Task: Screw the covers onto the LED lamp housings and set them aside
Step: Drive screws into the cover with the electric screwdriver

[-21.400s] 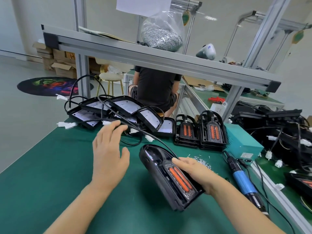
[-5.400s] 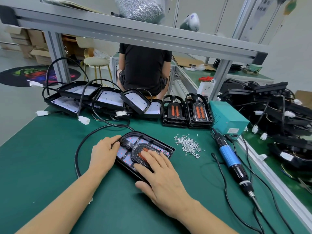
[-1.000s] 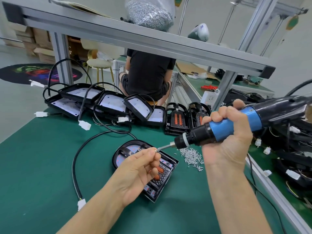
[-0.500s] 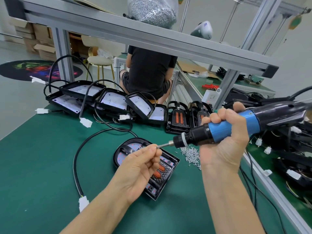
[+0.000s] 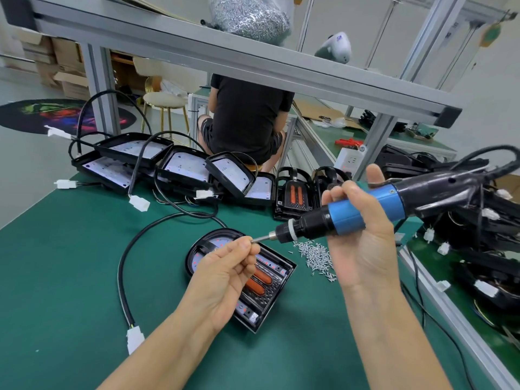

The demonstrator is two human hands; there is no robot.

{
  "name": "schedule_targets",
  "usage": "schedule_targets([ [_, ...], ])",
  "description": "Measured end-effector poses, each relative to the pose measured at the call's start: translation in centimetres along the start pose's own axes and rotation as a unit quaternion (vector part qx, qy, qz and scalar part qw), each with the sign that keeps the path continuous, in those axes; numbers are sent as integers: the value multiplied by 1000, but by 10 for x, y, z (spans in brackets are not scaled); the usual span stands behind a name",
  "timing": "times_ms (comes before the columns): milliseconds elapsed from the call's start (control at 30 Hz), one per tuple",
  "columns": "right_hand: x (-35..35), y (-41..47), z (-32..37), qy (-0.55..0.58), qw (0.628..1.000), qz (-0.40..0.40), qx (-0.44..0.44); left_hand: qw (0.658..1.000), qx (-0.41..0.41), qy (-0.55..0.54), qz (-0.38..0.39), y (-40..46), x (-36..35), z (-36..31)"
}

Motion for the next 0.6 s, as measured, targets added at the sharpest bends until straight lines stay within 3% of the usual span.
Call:
schedule_targets([
  [267,8,-3,-11,29,999,-33,1,997,-17,75,-18,3,8,-4],
  [600,13,-1,-12,53,996,-67,-3,967,-114,226,-42,5,26,-26],
])
Point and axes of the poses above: each hand's wrist, its own y-axis towards the middle knuckle, its own x-axis out of the back of the hand, z = x × y, the point moved 2 cm from there along y, towards the middle knuckle, and after that the axes turned 5 degrees about x, right-handed, at the moved point
